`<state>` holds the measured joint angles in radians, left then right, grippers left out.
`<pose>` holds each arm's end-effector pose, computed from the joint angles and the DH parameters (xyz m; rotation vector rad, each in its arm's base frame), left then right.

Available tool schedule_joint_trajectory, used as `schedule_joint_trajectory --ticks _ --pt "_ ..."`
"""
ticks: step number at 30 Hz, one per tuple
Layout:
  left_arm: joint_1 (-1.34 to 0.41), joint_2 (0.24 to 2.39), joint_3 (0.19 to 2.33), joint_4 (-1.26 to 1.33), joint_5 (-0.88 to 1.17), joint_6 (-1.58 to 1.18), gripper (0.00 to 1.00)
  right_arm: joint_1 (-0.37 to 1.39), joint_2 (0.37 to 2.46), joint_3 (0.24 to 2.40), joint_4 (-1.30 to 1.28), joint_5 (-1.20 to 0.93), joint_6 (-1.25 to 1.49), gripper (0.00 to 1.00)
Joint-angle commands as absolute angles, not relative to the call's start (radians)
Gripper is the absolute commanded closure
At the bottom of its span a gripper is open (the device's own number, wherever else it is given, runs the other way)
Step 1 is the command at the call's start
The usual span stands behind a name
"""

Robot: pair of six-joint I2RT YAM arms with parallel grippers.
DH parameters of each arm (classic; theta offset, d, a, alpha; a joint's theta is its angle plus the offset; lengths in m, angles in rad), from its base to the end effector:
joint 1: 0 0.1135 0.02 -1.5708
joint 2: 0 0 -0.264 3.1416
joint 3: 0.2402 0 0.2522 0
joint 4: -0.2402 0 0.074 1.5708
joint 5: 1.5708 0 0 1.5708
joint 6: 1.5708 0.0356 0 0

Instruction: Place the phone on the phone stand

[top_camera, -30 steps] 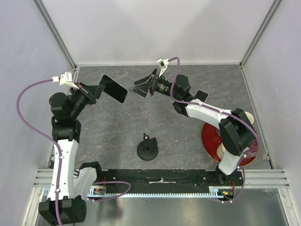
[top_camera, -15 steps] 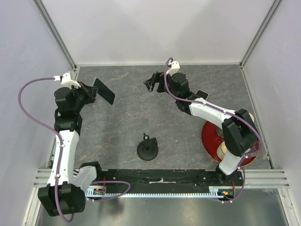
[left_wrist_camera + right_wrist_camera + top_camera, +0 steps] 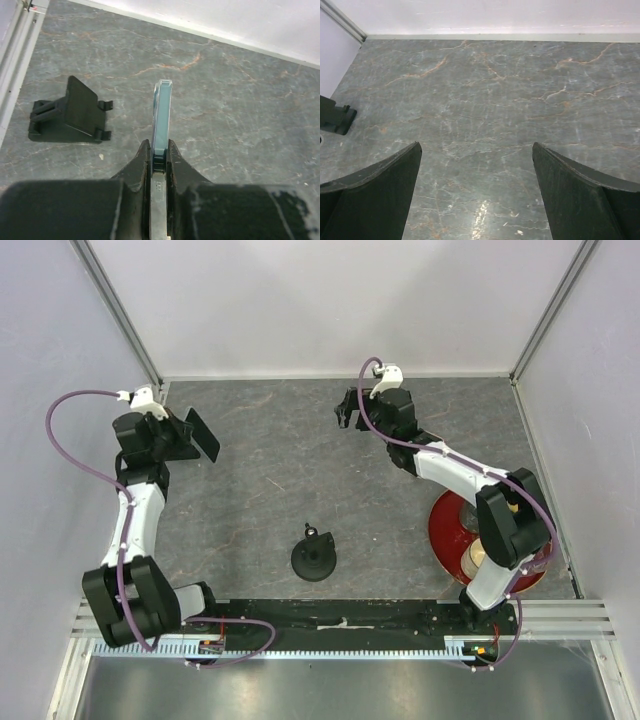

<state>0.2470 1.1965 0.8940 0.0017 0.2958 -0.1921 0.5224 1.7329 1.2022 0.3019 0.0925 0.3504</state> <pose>0.2725 0.0580 0.3115 -0.2051 1.8536 -0.2386 0.3577 0.2021 0.2770 -0.0902 1.8291 0.5373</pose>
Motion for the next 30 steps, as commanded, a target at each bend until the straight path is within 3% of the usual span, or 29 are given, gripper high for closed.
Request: schedule_joint_trajectory --ticks 1,17,30 --pt "0.285 1.256 0.937 0.254 0.385 -0.135 0.98 0.486 1.753 1.242 0.319 0.009 0.324 0.02" --pt "0.388 1.486 0.928 0.609 0.456 -0.074 0.98 0.411 1.779 1.289 0.287 -0.103 0.304 0.02" --pt "0.408 1.580 0.948 0.589 0.456 -0.002 0.98 0.377 1.778 1.279 0.281 -0.141 0.313 0.02"
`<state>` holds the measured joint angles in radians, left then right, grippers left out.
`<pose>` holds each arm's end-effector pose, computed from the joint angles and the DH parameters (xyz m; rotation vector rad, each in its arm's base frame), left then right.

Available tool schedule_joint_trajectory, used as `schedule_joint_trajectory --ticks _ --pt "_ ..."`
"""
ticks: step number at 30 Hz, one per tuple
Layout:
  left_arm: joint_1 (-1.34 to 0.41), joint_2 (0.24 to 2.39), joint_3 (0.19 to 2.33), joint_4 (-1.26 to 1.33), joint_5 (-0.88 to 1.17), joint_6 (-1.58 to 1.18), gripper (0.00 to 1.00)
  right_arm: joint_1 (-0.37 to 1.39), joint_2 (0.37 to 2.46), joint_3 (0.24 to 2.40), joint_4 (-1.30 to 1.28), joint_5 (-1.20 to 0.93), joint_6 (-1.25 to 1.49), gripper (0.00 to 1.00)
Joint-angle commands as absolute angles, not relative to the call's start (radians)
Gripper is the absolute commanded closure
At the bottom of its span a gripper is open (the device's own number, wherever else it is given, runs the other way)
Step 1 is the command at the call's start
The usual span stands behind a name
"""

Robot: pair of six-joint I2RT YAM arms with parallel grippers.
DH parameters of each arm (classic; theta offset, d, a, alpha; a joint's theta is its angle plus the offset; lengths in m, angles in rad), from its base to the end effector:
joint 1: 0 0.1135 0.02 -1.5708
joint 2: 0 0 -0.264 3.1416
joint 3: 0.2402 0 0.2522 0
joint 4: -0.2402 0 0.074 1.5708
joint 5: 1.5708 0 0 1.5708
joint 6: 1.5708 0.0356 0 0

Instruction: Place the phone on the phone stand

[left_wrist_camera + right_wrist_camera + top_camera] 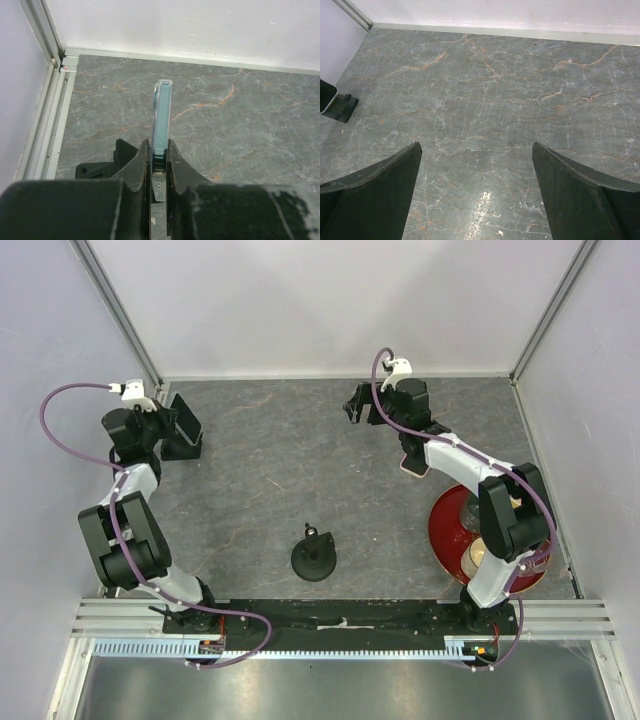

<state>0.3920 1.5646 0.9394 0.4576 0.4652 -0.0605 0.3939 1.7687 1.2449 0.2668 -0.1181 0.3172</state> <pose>0.3355 0.1214 0.2651 -0.0494 1.7223 -0.1592 0.3860 0.1650 0.2740 -0.1566 1.8624 0.6047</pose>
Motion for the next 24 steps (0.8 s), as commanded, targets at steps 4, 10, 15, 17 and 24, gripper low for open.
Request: schedule_joint_trajectory --ticks 4,10,15,17,24 --pt "0.410 1.604 0.928 0.626 0.459 -0.023 0.98 0.368 1.779 1.275 0.285 -0.158 0.321 0.02" --pt "0.413 1.637 0.911 0.627 0.459 -0.034 0.98 0.364 1.776 1.270 0.293 -0.167 0.325 0.02" --pt "0.414 1.638 0.864 0.661 0.408 -0.037 0.98 0.364 1.775 1.264 0.301 -0.175 0.328 0.02" --pt "0.413 1.640 0.856 0.669 0.390 -0.043 0.98 0.362 1.778 1.261 0.304 -0.179 0.331 0.02" --pt "0.419 1.647 0.824 0.716 0.321 -0.115 0.98 0.339 1.776 1.244 0.337 -0.216 0.356 0.02"
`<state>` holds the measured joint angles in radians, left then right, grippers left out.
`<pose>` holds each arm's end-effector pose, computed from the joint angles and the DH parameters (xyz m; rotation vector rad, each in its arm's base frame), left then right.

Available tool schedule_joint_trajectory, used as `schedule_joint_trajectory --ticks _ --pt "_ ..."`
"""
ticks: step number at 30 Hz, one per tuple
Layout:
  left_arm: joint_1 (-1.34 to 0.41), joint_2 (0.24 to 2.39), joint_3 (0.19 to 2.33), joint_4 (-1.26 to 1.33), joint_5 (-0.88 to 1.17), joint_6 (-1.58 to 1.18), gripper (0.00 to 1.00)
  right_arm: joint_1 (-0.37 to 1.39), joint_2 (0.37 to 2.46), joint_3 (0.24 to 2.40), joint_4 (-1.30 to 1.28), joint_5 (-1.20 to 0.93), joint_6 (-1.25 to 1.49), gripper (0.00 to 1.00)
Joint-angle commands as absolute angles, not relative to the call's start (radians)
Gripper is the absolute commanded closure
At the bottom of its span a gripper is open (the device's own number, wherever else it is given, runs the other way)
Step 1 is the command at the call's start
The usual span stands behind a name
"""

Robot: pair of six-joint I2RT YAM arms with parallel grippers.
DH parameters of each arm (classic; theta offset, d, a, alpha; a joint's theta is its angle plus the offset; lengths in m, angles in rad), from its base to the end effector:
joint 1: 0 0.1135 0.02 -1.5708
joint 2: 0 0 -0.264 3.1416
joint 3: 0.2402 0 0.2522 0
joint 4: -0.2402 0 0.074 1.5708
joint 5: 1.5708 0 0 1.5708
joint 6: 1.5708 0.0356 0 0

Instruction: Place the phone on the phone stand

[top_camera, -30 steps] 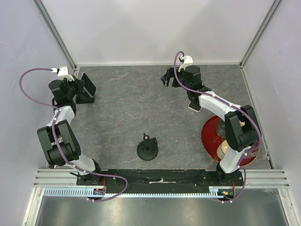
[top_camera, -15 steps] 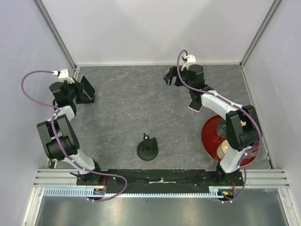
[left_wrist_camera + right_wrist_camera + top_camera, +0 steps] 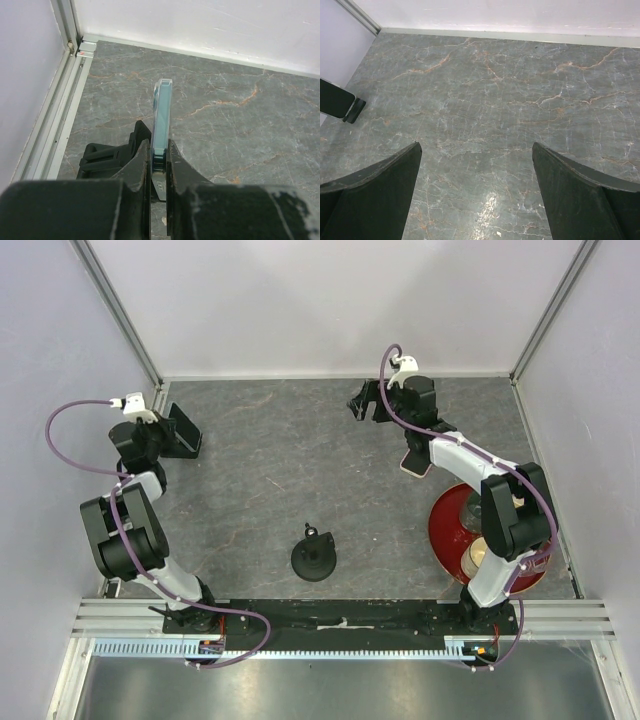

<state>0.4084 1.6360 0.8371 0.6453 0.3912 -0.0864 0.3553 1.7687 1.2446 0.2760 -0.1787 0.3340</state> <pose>0.3328 0.1292 0.2269 -0.1355 1.7083 -0.0983 0.3913 0.1519 0.2749 -0.1494 1.8575 0.6456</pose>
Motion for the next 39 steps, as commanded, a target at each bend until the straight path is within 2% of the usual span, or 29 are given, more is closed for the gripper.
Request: schedule_joint_trajectory --ticks 1,8,10,11,13,14,15,22,26,29,32,35,39 --pt "0.419 1.649 0.824 0.718 0.327 -0.117 0.98 0.336 1.775 1.243 0.341 -0.219 0.357 0.02" --pt "0.426 1.646 0.847 0.667 0.330 -0.084 0.85 0.334 1.772 1.236 0.348 -0.227 0.359 0.02" --pt "0.433 1.647 0.857 0.628 0.325 -0.078 0.76 0.333 1.772 1.233 0.350 -0.230 0.359 0.02" --pt "0.433 1.649 0.871 0.615 0.301 -0.077 0.65 0.334 1.769 1.233 0.351 -0.230 0.359 0.02" --pt "0.433 1.649 0.877 0.594 0.273 -0.086 0.54 0.333 1.767 1.233 0.351 -0.232 0.359 0.02" --pt "0.434 1.648 0.880 0.591 0.268 -0.086 0.44 0.333 1.769 1.233 0.353 -0.233 0.359 0.02" --pt "0.437 1.643 0.882 0.588 0.261 -0.089 0.39 0.333 1.769 1.233 0.354 -0.233 0.360 0.02" --pt "0.445 1.631 0.896 0.565 0.255 -0.097 0.29 0.333 1.767 1.232 0.359 -0.239 0.359 0.02" --pt "0.448 1.618 0.890 0.560 0.249 -0.121 0.13 0.333 1.766 1.233 0.359 -0.239 0.357 0.02" --pt "0.448 1.585 0.873 0.558 0.232 -0.200 0.11 0.333 1.767 1.232 0.360 -0.241 0.360 0.02" --pt "0.446 1.499 0.829 0.519 0.129 -0.369 0.10 0.334 1.767 1.235 0.357 -0.239 0.359 0.02" --pt "0.433 1.332 0.752 0.388 -0.055 -0.543 0.10 0.333 1.764 1.233 0.354 -0.238 0.354 0.02" --pt "0.353 1.154 0.770 0.017 -0.343 -0.615 0.10 0.334 1.741 1.227 0.341 -0.204 0.336 0.02"
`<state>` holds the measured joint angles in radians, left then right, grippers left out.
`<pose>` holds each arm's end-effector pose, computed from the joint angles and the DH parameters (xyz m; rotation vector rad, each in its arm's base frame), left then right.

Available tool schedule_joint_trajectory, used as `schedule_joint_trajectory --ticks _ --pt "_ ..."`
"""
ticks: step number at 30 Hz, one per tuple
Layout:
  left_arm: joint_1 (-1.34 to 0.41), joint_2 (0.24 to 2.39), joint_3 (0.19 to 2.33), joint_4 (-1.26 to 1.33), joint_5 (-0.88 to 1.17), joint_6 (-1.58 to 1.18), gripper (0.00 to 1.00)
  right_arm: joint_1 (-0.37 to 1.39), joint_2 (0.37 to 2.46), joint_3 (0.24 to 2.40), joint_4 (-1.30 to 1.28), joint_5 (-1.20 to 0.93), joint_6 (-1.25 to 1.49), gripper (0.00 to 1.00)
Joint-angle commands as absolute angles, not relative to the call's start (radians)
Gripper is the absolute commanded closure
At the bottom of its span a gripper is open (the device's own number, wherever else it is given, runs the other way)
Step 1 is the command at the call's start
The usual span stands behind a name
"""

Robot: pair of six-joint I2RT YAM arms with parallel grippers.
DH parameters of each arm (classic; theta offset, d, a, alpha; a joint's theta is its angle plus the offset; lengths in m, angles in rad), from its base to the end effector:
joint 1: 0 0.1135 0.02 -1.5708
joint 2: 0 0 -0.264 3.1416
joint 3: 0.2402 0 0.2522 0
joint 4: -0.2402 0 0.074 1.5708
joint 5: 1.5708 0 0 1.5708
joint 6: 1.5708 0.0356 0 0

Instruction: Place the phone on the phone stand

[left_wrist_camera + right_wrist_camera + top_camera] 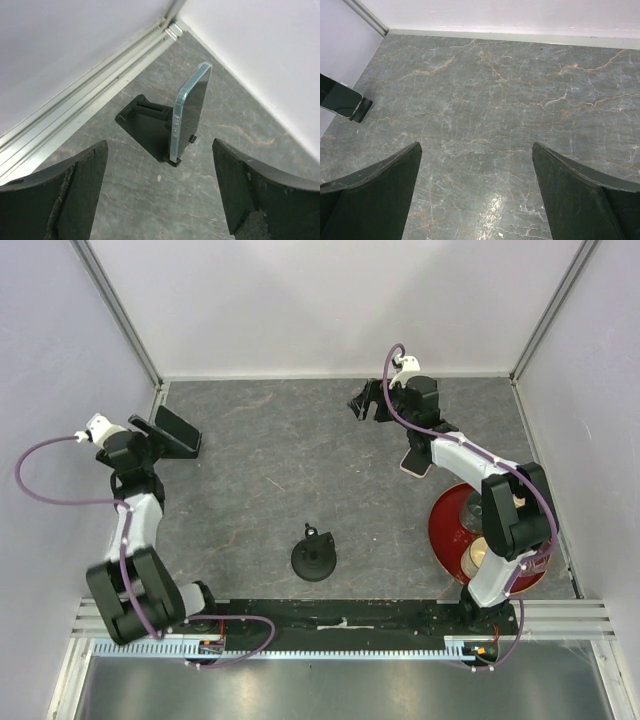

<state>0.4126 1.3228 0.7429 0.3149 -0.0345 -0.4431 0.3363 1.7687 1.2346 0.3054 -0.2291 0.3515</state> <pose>0.2732 0.1209 0.2567 -0.7836 1.6600 0.0103 0.3930 0.1459 0.2747 -0.1541 1.8418 0.6921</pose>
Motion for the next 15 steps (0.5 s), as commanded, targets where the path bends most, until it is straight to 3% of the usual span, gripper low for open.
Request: schedule_joint_trajectory --ticks 1,8,12,15 --pt "0.324 1.117 0.770 -0.021 -0.351 -0.618 0.10 0.334 1.735 1.226 0.336 -0.195 0.331 0.02" --pt "0.183 0.890 0.764 -0.098 -0.399 -0.580 0.11 0.333 1.667 1.178 0.331 -0.120 0.281 0.02" --pt "-0.037 0.948 0.857 -0.040 -0.321 -0.464 0.14 0.333 1.706 1.206 0.298 -0.130 0.272 0.02" --pt "-0.180 1.104 0.952 -0.032 -0.223 -0.339 0.14 0.333 1.723 1.200 0.269 -0.112 0.253 0.02"
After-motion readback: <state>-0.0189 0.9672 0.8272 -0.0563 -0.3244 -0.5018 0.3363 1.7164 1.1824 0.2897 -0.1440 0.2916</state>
